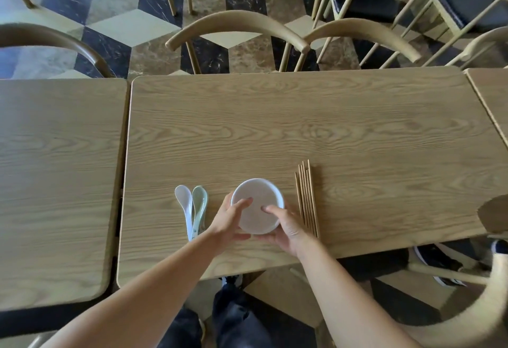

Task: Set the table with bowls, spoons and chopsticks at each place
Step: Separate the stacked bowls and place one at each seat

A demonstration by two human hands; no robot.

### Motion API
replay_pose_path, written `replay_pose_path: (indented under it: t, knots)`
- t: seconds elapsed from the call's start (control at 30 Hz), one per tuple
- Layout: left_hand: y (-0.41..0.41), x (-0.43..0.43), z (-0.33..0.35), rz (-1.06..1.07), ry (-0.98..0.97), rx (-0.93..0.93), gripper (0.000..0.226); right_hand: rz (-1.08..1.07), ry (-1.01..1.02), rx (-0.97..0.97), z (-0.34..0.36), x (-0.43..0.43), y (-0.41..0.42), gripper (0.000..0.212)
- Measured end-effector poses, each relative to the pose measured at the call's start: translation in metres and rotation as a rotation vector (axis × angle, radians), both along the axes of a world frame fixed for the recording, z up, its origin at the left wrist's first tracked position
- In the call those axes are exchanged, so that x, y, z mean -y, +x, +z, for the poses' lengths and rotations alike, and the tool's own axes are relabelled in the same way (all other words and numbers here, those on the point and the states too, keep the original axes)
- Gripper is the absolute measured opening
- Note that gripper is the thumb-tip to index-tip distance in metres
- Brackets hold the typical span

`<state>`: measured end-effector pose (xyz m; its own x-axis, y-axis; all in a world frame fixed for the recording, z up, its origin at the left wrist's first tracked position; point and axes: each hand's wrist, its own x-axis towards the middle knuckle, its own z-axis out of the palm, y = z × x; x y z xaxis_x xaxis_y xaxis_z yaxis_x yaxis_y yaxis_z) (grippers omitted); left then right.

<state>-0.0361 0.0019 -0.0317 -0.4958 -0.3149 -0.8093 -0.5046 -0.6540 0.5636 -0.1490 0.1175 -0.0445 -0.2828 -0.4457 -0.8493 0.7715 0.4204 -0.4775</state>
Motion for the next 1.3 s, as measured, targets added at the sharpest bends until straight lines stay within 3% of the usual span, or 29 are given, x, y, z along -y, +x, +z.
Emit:
replay_pose_path:
  t: [0.2,0.43,0.53,0.7,0.93,1.03,1.1,1.2,1.3]
  knots:
    - [0.000,-0.003,-0.002,0.079,0.050,-0.051,0.043,-0.066,0.016,-0.031,-0.002,0.004,0.005,0.071]
    - [0.011,-0.009,0.017,0.111,0.029,-0.083,0.057,-0.017,0.002,-0.080,0.019,0.004,0.017,0.063]
    - [0.022,-0.006,0.033,0.137,-0.010,-0.106,0.047,0.011,-0.024,-0.134,0.038,0.010,0.025,0.048]
    - [0.060,0.012,0.067,0.203,-0.079,-0.185,0.033,0.120,-0.043,-0.208,0.073,0.035,0.053,0.052]
    - [0.172,0.045,0.094,0.381,-0.138,-0.155,0.038,0.316,-0.107,-0.260,0.101,0.092,0.151,0.046]
    - [0.242,0.051,0.102,0.494,-0.150,-0.178,0.028,0.423,-0.128,-0.252,0.107,0.114,0.216,0.036]
    - [0.291,0.053,0.109,0.538,-0.151,-0.190,0.026,0.491,-0.098,-0.232,0.112,0.126,0.263,0.041]
    - [0.359,0.055,0.120,0.593,-0.138,-0.138,0.041,0.547,-0.116,-0.170,0.115,0.138,0.327,0.046]
    - [0.413,0.056,0.130,0.630,-0.087,-0.203,0.047,0.606,-0.160,-0.123,0.120,0.147,0.377,0.047]
